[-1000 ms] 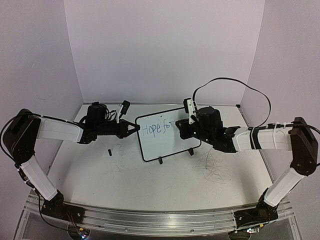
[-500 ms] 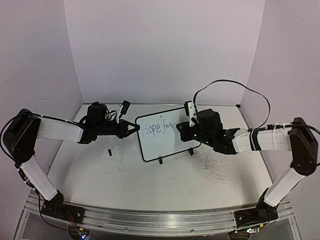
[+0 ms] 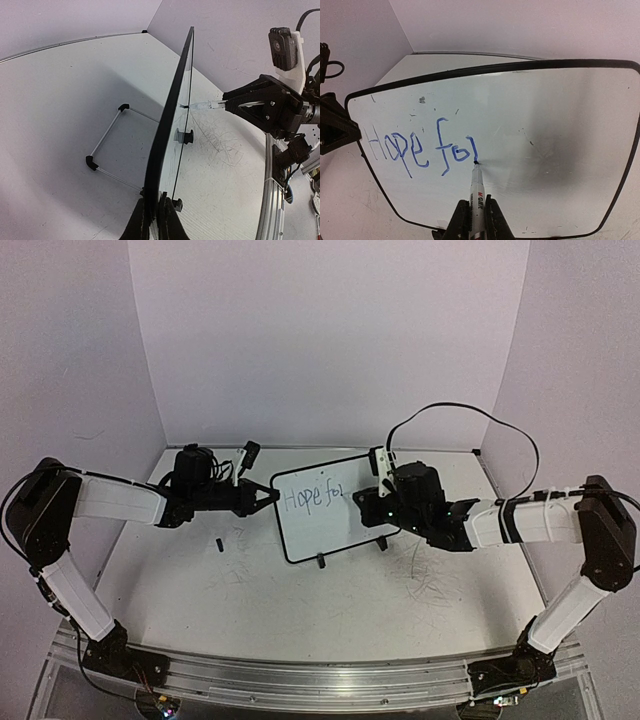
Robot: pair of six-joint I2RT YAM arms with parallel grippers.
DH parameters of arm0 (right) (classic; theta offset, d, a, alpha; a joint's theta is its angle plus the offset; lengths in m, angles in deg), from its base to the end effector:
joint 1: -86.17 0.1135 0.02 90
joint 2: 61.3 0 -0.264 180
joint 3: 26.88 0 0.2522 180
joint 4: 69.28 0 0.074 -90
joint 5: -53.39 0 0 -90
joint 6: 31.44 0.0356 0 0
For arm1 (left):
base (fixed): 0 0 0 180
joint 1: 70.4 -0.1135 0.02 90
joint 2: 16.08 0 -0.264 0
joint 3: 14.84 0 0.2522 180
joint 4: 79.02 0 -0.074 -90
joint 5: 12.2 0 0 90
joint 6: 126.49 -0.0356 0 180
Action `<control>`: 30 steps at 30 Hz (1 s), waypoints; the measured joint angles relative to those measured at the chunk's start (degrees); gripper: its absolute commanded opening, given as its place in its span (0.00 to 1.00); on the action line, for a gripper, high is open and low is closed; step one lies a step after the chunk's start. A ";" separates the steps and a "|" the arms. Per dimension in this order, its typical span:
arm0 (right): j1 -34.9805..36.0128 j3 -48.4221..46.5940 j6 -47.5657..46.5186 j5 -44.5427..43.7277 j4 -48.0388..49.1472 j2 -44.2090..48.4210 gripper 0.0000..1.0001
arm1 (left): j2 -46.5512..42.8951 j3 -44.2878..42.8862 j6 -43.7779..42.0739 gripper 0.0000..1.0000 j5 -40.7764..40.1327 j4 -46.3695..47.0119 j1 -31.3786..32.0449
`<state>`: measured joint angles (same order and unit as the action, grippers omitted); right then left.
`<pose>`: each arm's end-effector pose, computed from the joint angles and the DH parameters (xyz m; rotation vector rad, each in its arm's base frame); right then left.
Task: Write a sentence on the whiteboard
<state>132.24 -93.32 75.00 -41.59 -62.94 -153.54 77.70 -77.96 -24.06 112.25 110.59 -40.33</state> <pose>0.2524 0.2575 0.2311 -0.4435 1.9129 0.6473 0.2935 -0.1932 0.2112 0.7193 1.8898 -1.0637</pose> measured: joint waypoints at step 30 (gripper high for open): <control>0.24 -2.41 -0.31 -3.17 -0.42 0.00 0.00 | -0.28 0.00 -0.22 0.00 -0.08 -0.66 0.00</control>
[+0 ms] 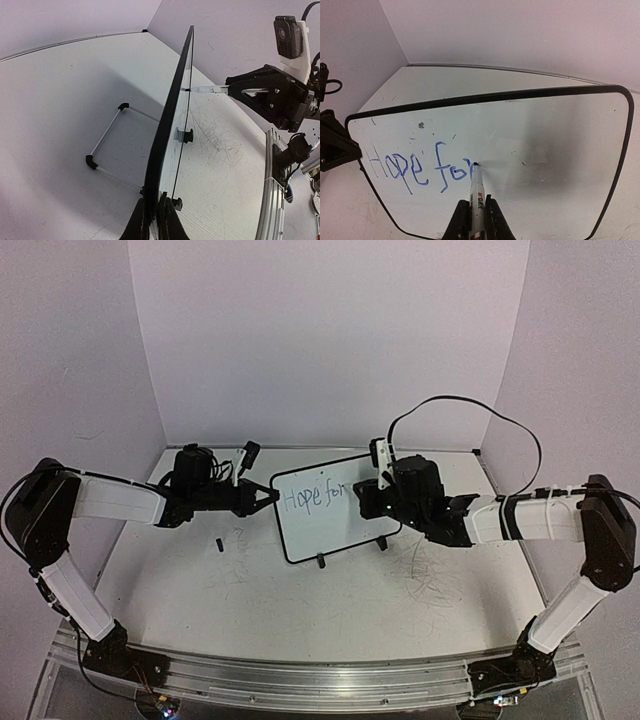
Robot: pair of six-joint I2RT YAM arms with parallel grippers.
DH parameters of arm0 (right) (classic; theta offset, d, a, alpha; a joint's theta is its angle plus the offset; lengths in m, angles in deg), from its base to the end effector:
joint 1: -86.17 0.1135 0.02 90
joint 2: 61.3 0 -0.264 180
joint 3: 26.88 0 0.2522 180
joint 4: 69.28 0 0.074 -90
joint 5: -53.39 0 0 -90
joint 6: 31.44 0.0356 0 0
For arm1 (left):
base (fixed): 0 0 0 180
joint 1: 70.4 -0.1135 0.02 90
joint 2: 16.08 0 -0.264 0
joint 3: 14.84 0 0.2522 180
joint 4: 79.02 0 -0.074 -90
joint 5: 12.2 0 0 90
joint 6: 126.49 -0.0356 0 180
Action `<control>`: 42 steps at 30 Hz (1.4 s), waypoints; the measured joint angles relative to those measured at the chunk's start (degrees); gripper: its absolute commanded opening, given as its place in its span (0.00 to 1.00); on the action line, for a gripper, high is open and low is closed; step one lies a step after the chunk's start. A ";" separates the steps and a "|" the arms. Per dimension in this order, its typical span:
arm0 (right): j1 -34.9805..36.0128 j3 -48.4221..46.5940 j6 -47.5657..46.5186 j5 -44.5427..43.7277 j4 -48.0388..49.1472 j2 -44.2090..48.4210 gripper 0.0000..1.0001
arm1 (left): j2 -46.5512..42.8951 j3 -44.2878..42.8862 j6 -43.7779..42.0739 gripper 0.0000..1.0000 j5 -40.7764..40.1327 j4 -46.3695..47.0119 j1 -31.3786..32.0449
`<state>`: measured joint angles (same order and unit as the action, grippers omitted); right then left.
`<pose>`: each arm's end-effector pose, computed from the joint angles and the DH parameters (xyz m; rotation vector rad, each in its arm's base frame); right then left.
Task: Write a sentence on the whiteboard
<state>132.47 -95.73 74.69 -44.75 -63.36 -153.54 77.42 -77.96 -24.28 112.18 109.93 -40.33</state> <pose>0.2565 0.2611 0.2444 -0.4022 1.8765 0.6120 0.2928 -0.1927 0.2117 0.7214 1.8951 -1.0603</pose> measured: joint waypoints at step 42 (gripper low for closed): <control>-3.78 0.99 -4.27 4.66 1.16 2.30 0.00 | -0.76 0.33 -0.22 0.00 -0.71 -0.65 0.17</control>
<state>128.69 -94.74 70.42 -40.09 -62.19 -151.25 76.65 -77.63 -24.50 111.47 109.28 -40.16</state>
